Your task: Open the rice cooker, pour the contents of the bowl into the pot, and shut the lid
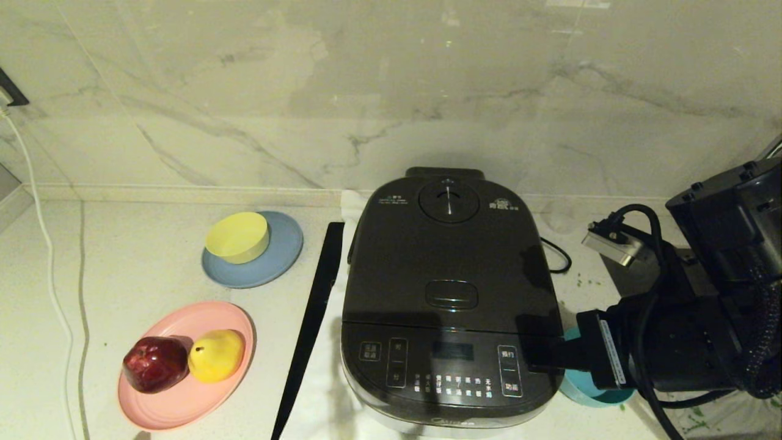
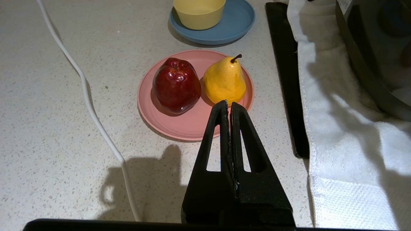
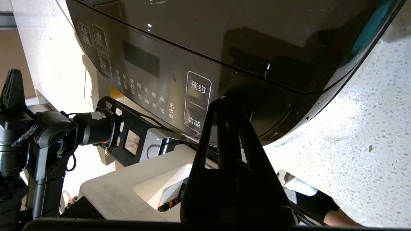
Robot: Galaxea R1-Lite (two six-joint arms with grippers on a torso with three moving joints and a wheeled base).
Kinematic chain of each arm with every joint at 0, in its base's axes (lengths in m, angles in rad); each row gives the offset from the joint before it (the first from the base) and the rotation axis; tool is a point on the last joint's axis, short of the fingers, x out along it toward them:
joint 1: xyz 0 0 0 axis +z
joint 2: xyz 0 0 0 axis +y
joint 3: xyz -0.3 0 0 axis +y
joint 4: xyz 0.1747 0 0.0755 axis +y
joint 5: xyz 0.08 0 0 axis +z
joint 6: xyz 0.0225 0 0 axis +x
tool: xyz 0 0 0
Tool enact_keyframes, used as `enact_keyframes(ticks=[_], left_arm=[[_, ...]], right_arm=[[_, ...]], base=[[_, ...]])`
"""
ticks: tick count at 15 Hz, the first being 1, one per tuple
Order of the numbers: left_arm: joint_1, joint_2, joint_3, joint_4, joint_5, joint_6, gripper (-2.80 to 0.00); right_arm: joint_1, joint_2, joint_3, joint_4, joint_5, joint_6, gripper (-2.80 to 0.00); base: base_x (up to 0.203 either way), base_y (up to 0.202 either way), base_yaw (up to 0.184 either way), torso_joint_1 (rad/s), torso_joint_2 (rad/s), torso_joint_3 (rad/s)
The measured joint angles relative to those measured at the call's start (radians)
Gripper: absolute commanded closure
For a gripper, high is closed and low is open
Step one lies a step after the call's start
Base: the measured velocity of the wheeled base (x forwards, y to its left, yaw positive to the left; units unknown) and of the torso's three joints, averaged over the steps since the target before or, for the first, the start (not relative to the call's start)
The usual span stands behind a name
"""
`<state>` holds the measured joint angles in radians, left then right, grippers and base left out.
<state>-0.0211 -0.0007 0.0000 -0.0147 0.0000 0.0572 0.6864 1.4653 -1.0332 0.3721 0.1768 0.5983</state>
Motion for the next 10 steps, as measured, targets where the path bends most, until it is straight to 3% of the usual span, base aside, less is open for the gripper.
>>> enact_keyframes(ticks=[10], left_arm=[[0.000, 0.000, 0.000, 0.000, 0.000, 0.000, 0.00]], right_arm=[[-0.007, -0.002, 0.021, -0.004, 0.000, 0.003, 0.00]], base=[[0.000, 0.000, 0.000, 0.000, 0.00, 0.000]])
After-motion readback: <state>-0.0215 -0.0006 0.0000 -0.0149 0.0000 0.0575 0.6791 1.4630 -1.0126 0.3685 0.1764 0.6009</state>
